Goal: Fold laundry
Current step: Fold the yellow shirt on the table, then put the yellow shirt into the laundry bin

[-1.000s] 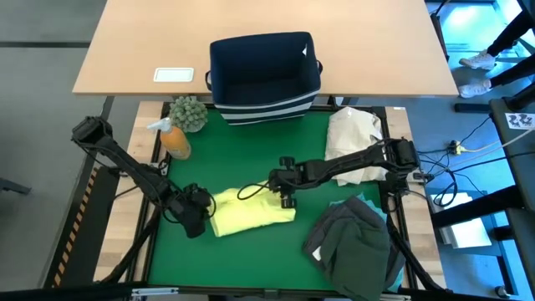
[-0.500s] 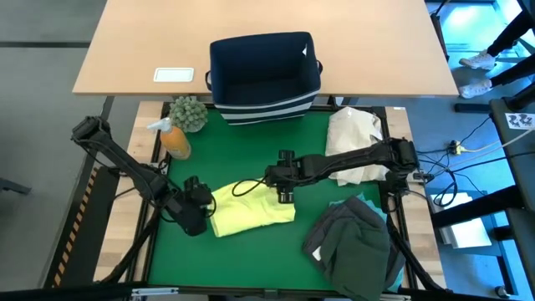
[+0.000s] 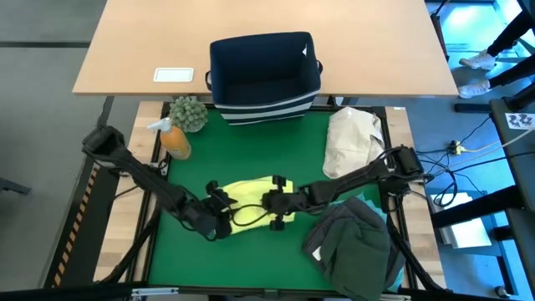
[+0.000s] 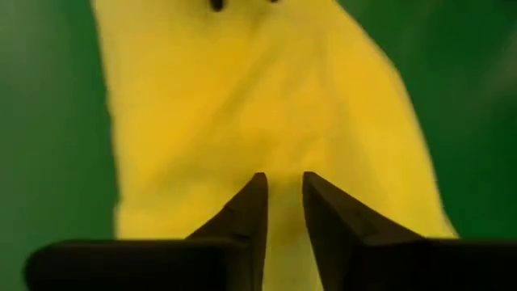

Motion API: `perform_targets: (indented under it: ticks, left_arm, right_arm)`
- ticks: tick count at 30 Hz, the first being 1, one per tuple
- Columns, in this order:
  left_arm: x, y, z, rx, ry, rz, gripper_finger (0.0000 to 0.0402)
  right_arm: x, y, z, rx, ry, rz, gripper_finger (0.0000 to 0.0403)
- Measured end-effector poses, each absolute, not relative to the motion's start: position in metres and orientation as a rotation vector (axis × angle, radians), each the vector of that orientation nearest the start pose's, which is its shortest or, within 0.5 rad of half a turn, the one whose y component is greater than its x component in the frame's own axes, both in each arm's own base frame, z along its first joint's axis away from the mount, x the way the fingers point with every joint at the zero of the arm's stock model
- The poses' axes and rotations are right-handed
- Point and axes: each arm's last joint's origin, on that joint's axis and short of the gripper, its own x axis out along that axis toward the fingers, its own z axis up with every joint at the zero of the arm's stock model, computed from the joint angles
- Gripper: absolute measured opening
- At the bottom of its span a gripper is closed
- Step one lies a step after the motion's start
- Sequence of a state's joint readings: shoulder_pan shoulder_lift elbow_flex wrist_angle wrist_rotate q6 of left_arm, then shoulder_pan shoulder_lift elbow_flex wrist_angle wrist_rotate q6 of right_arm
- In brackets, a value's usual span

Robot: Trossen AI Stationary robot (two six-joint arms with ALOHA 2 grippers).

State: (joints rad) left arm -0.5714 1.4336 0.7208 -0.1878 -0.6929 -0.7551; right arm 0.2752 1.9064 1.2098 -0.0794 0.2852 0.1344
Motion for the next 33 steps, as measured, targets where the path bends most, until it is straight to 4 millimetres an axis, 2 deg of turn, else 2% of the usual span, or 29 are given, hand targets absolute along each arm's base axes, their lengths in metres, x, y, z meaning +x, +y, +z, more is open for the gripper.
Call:
perform_targets:
  ticks: [5, 8, 11, 14, 19, 23, 27, 33]
  left_arm:
    - [0.253, -0.129, 0.147, -0.230, 0.692, 0.356, 0.0121]
    - [0.257, -0.131, 0.126, -0.278, 0.779, 0.342, 0.0121]
    - [0.258, -0.134, 0.114, -0.306, 0.807, 0.365, 0.0121]
    - [0.258, -0.135, 0.112, -0.309, 0.806, 0.372, 0.0121]
    - [0.254, -0.133, 0.129, -0.295, 0.797, 0.321, 0.0121]
    - [0.243, -0.135, 0.159, -0.317, 0.750, 0.243, 0.0121]
    - [0.226, -0.138, 0.184, -0.303, 0.672, 0.244, 0.0121]
    - [0.199, -0.153, 0.196, -0.273, 0.588, 0.294, 0.0113]
  right_arm:
    - [0.373, 0.095, 0.144, 0.010, 0.741, -0.068, 0.0045]
    - [0.361, 0.092, 0.128, 0.065, 0.733, -0.059, 0.0024]
    - [0.352, 0.091, 0.118, 0.103, 0.717, -0.047, 0.0005]
    - [0.350, 0.090, 0.115, 0.113, 0.712, -0.033, 0.0006]
    - [0.349, 0.091, 0.122, 0.100, 0.689, -0.004, 0.0018]
    - [0.346, 0.090, 0.147, 0.107, 0.633, 0.019, 0.0020]
    - [0.340, 0.091, 0.170, 0.116, 0.585, 0.030, 0.0020]
    - [0.332, 0.107, 0.187, 0.062, 0.522, 0.089, 0.0022]
